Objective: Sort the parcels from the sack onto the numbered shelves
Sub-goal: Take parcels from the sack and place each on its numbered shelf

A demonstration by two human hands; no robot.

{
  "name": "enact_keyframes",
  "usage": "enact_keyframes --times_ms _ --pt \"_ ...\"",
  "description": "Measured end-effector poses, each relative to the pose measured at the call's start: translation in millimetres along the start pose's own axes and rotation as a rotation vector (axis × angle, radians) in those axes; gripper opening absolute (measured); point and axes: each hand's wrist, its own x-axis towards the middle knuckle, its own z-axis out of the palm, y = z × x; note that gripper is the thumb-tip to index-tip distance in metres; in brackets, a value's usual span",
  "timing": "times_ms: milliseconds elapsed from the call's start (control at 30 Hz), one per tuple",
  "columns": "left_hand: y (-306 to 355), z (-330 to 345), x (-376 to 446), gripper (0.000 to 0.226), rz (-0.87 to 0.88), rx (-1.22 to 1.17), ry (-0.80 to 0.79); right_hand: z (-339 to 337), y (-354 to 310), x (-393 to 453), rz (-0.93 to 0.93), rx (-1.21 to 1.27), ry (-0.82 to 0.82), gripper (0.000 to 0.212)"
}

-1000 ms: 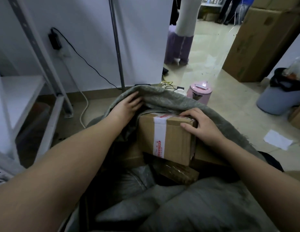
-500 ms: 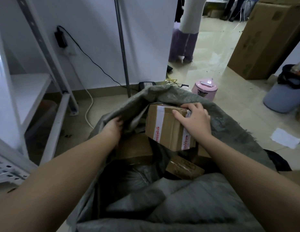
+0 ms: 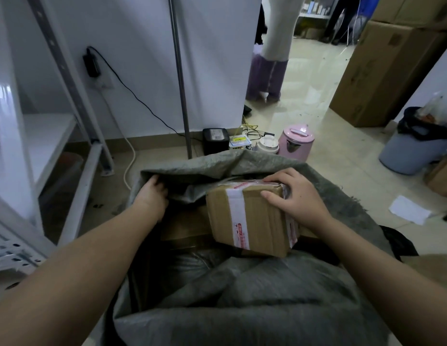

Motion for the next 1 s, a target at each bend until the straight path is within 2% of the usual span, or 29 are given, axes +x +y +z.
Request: enact_keyframes --times_ms 67,133,167,233,300,333,367,400,467,533,633,733,800,933,1000 --pt "5 -4 -7 0.048 0.09 -0.097 0.062 -5 -1 -5 0.054 0.145 0.032 0.042" --pt "14 -12 -17 0.039 0.091 -0.394 0.186 -6 -4 -9 0.104 0.289 0.071 0.034" --pt "21 -15 -20 0.035 0.04 -0.65 0.244 -5 -7 -10 0.126 0.367 0.095 0.029" --pt "34 -18 -30 0.031 -0.126 -1.251 0.254 -1 -12 -11 0.183 0.541 0.145 0.022" --pt "45 -23 -41 0.037 -0.284 -1.93 0.105 5 -16 -16 0.214 0.641 0.188 0.024" --pt "50 -23 -44 0.044 -0.309 -2.236 -0.009 7 -17 -21 0.185 0.618 0.208 0.03" --pt "54 -21 -47 0.053 -0.284 -2.456 -0.125 10 -19 -27 0.13 0.562 0.226 0.036" --pt "56 -17 -51 0.062 -0.228 -2.58 -0.23 12 -22 -33 0.053 0.497 0.246 0.04" --pt "57 -11 -57 0.076 -0.098 -2.701 -0.385 17 -29 -45 -0.121 0.363 0.273 0.051" --pt "55 -7 -62 0.085 -0.01 -2.816 -0.447 20 -33 -52 -0.298 0.19 0.293 0.067" --pt "49 -5 -66 0.091 0.047 -2.931 -0.42 21 -30 -57 -0.522 -0.054 0.305 0.082" --pt "45 -13 -72 0.079 0.171 -2.913 -0.369 26 -22 -66 -0.648 -0.191 0.272 0.087" --pt "47 -19 -74 0.072 0.163 -2.903 -0.291 31 -21 -71 -0.679 -0.214 0.271 0.085" --pt "45 -14 -73 0.066 0.02 -2.944 -0.207 38 -25 -76 -0.779 -0.353 0.281 0.074" --pt "34 -6 -71 0.069 -0.039 -2.833 -0.199 45 -26 -82 -0.861 -0.486 0.318 0.063"
